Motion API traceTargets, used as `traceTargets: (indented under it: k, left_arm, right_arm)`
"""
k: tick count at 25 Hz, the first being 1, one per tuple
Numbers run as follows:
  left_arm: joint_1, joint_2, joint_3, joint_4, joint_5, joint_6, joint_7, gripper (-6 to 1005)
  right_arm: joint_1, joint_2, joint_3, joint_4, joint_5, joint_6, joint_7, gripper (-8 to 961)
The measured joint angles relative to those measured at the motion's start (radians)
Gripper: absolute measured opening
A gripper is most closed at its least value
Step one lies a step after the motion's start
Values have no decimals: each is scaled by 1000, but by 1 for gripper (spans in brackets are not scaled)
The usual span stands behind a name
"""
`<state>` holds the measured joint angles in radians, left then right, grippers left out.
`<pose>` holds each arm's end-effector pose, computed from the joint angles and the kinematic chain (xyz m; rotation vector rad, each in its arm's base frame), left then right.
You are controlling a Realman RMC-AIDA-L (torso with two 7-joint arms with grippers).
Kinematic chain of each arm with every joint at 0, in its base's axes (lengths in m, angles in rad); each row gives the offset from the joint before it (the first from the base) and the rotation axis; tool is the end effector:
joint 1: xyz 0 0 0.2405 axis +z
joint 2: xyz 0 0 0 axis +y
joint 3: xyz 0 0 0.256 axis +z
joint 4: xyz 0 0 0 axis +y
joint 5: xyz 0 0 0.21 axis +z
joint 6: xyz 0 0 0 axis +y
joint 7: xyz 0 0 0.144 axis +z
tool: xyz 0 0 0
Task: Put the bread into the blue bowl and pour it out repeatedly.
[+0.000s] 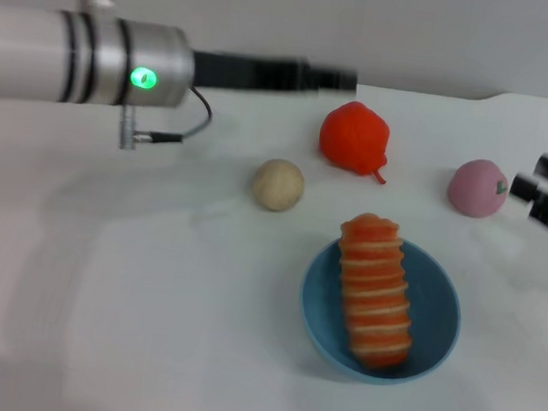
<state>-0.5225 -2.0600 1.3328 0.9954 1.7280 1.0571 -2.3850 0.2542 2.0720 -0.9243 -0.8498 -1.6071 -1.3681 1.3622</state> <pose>-0.1742 0.3862 -0.0188 -2.4325 -1.3589 -0.7022 0.2948 0.3096 0.0342 -2.3933 0.6263 0.7460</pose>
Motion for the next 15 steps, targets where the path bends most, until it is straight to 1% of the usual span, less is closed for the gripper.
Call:
traceTargets:
  k: [1, 2, 3, 5, 6, 7, 8, 9, 10, 11, 13, 15]
  left_arm:
    - [26, 0, -30, -33, -134, 17, 112, 576]
    - [37, 0, -44, -54, -202, 29, 166, 576]
    - [51, 1, -77, -103, -314, 65, 261, 576]
    - [64, 2, -141, -193, -454, 142, 393, 576]
    - [66, 2, -187, -248, -506, 187, 450, 577]
    - [68, 2, -226, -293, -539, 223, 493, 577]
    - [69, 3, -275, -349, -570, 262, 545, 577]
    - [72, 2, -317, -395, -593, 291, 588, 577]
    - [76, 1, -339, -419, -606, 305, 614, 577]
    - [84, -2, -371, -462, -644, 334, 680, 577]
    - [99, -6, -396, -531, -720, 381, 814, 577]
    - [111, -8, -400, -599, -815, 425, 977, 577]
  right_arm:
    - [1, -2, 0, 35, 58, 2, -22, 473]
    - [1, -4, 1, 73, 117, 2, -68, 473]
    - [-2, -4, 1, 98, 158, 0, -111, 473]
    - [-8, -2, 1, 144, 235, -4, -191, 474]
    - [-10, -2, 1, 170, 278, -5, -220, 474]
    - [-12, -3, 9, 227, 368, -6, -249, 474]
    - [-12, -3, 9, 227, 368, -6, -249, 474]
    - [-13, -3, 17, 252, 408, -6, -253, 474]
    - [-13, -4, 35, 281, 455, -6, -256, 474]
    - [-12, -4, 54, 314, 499, -7, -259, 474]
    - [-12, -3, 87, 374, 584, -10, -262, 474]
    - [-14, -4, 116, 433, 660, -19, -264, 473]
